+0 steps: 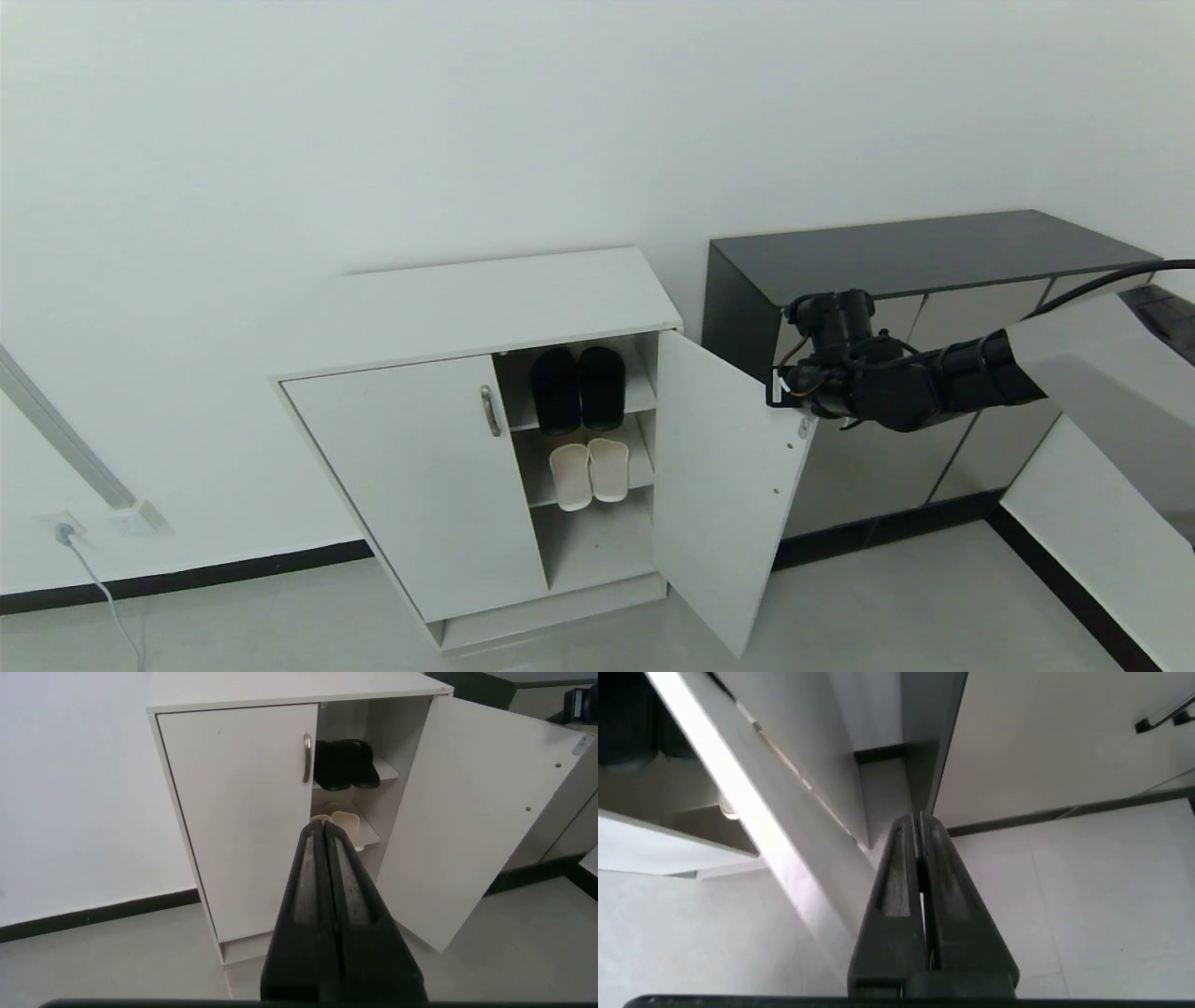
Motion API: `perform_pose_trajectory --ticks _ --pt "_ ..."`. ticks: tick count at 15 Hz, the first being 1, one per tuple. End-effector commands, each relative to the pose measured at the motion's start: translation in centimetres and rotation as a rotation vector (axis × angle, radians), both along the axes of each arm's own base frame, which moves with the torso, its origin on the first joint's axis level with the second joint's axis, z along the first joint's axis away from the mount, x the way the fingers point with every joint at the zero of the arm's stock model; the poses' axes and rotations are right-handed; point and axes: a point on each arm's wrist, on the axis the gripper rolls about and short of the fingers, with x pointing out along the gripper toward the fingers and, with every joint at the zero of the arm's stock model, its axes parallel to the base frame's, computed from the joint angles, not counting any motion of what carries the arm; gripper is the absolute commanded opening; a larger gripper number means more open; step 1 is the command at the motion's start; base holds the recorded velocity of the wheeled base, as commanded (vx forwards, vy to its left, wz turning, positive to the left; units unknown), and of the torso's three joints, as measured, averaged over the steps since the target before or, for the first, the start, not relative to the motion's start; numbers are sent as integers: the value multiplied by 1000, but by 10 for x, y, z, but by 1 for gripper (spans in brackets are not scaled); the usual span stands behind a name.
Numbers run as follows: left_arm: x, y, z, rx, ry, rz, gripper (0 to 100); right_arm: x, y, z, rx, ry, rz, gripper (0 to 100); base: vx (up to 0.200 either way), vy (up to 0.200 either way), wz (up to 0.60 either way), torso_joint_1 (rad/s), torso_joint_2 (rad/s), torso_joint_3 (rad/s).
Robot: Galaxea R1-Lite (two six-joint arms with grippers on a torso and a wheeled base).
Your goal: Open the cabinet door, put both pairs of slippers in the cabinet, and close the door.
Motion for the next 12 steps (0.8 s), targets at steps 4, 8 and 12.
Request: perform_pose_trajectory --ticks 4,8,12 --pt "0 0 0 -1 1 0 0 -23 18 9 5 4 58 0 0 0 0 0 0 0" --pt "0 0 0 -1 1 0 0 -57 50 18 36 19 160 0 0 0 0 0 0 0" --pt "0 0 0 -1 1 0 0 -90 71 37 79 7 248 0 0 0 0 0 0 0"
